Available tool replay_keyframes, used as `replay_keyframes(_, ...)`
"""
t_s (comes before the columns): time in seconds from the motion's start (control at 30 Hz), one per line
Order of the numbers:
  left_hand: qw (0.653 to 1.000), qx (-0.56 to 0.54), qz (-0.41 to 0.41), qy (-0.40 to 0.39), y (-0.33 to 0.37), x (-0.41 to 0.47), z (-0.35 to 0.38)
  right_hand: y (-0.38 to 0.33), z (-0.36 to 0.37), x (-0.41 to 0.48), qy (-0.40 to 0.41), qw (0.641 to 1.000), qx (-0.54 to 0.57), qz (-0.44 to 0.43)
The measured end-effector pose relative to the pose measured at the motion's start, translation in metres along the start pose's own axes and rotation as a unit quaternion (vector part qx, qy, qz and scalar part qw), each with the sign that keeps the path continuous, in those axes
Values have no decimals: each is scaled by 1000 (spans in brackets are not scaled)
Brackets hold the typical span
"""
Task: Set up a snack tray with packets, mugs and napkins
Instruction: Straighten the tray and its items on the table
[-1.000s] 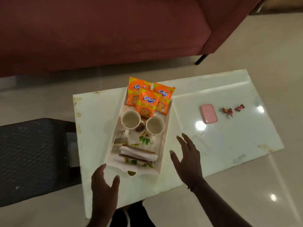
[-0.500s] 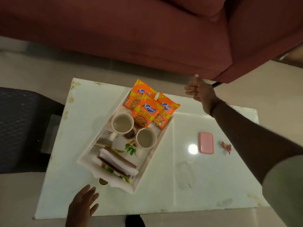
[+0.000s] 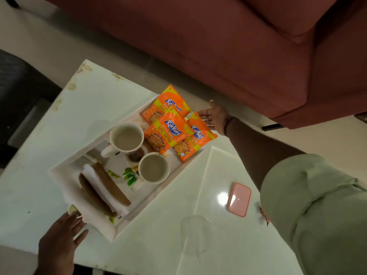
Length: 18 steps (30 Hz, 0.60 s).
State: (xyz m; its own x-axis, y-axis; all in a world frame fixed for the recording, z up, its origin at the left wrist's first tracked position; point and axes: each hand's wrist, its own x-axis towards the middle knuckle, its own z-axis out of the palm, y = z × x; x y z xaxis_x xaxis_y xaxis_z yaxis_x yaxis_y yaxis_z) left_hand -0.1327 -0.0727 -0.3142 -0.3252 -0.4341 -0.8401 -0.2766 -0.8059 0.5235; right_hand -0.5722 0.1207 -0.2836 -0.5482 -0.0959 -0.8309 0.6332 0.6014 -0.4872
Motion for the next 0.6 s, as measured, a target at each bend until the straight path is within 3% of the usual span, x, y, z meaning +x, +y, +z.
replay_keyframes(0.1, 998, -61, 7, -27, 3, 13, -8, -1, 3, 14, -5, 999, 39, 20)
replay_keyframes(0.17, 986, -149, -34, -68, 3, 17, -11, -2, 4, 19, -25, 997, 59, 33)
replay_keyframes(0.27, 985, -158, -48, -48, -7, 30, -28, -4, 6, 21, -68, 995, 42, 62)
replay_keyframes(0.5, 1000, -1, 15, 21, -10, 35, -31, -4, 16, 19, -141, 983, -43, 105)
replay_keyframes(0.6, 997, 63, 40, 7, -4, 23, -23, -3, 16, 17, -143, 983, -35, 111)
